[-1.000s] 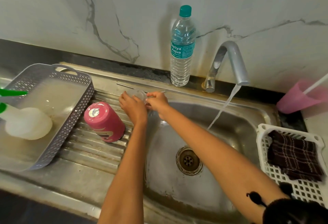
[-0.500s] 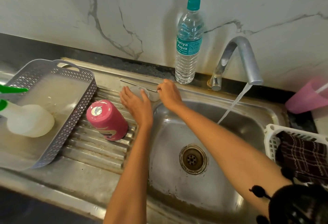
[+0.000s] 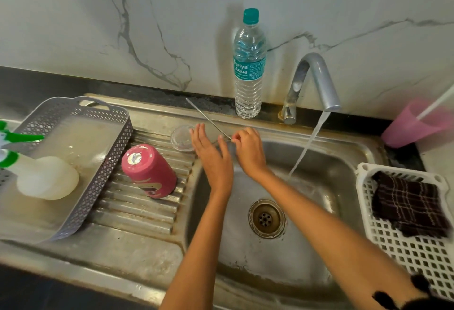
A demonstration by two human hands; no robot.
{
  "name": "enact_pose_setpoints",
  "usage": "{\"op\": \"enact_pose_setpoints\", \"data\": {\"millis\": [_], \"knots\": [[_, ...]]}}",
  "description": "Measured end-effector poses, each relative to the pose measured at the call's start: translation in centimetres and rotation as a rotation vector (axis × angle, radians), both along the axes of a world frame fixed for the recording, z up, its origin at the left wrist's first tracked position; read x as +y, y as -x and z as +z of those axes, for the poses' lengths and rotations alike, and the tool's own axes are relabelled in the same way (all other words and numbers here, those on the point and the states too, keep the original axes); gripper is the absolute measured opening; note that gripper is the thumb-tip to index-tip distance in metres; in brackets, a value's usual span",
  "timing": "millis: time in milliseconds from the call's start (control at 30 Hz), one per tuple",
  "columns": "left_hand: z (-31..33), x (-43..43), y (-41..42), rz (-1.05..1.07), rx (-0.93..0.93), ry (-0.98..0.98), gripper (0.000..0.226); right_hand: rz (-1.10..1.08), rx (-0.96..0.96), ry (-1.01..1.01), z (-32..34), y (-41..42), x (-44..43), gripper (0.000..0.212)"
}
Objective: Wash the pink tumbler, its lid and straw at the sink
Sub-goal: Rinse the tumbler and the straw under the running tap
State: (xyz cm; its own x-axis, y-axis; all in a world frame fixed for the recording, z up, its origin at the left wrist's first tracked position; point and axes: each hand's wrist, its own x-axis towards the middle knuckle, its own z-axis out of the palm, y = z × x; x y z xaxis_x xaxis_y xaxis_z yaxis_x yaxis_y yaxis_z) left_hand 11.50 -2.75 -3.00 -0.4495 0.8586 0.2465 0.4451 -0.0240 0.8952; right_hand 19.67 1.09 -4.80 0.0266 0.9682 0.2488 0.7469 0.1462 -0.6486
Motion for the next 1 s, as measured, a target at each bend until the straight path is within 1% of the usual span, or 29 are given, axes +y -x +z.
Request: {"op": "enact_pose_setpoints", "data": {"millis": [67, 133, 200, 300, 367, 467, 533, 600, 700, 800, 900, 1000], "knots": [[-0.1, -0.9, -1.8, -0.112, -0.111, 0.010, 0.055, -0.051, 0.086, 0.019, -0.1, -1.9, -3.5, 0.009], [-0.2, -1.3, -3.4, -0.218, -0.252, 0.085, 0.053, -0.082, 0.138, 0.056, -1.1, -3.8, -6.8, 0.008], [-0.1, -1.5, -4.9, -0.302, -0.379, 0.179, 0.044, -0.103, 0.177, 0.107, -2.4, -5.9, -9.5, 0.008], [0.1, -1.7, -7.2, -0.433, -0.476, 0.220, 0.022, -0.157, 0.232, 0.154, -3.5, -8.5, -12.0, 0.014], [0.1, -2.1, -8.4, -0.531, -0.513, 0.253, 0.021, -0.164, 0.235, 0.193, -3.7, -9.7, -13.0, 0.020], [-0.1, -2.9, -9.8, -0.643, -0.510, 0.290, 0.019, -0.140, 0.200, 0.295, -3.9, -10.7, -13.4, 0.020], [-0.5, -3.3, -10.5, -0.667, -0.512, 0.315, 0.019, -0.147, 0.193, 0.328, -4.1, -11.1, -13.1, 0.016], [-1.3, -3.3, -10.8, -0.667, -0.483, 0.334, 0.025, -0.188, 0.220, 0.323, -3.7, -11.2, -12.8, 0.015], [-2.3, -3.1, -10.6, -0.655, -0.414, 0.333, 0.029, -0.269, 0.300, 0.260, -2.4, -11.7, -12.3, 0.014], [-2.8, -3.1, -10.4, -0.671, -0.368, 0.313, 0.024, -0.341, 0.349, 0.137, -0.9, -12.2, -11.3, 0.015], [-3.5, -3.1, -10.2, -0.702, -0.284, 0.281, 0.021, -0.316, 0.411, 0.058, 0.1, -12.3, -10.5, 0.016], [-4.0, -2.8, -10.2, -0.709, -0.221, 0.270, 0.025, -0.311, 0.405, 0.016, 0.6, -12.3, -10.4, 0.019]]}}
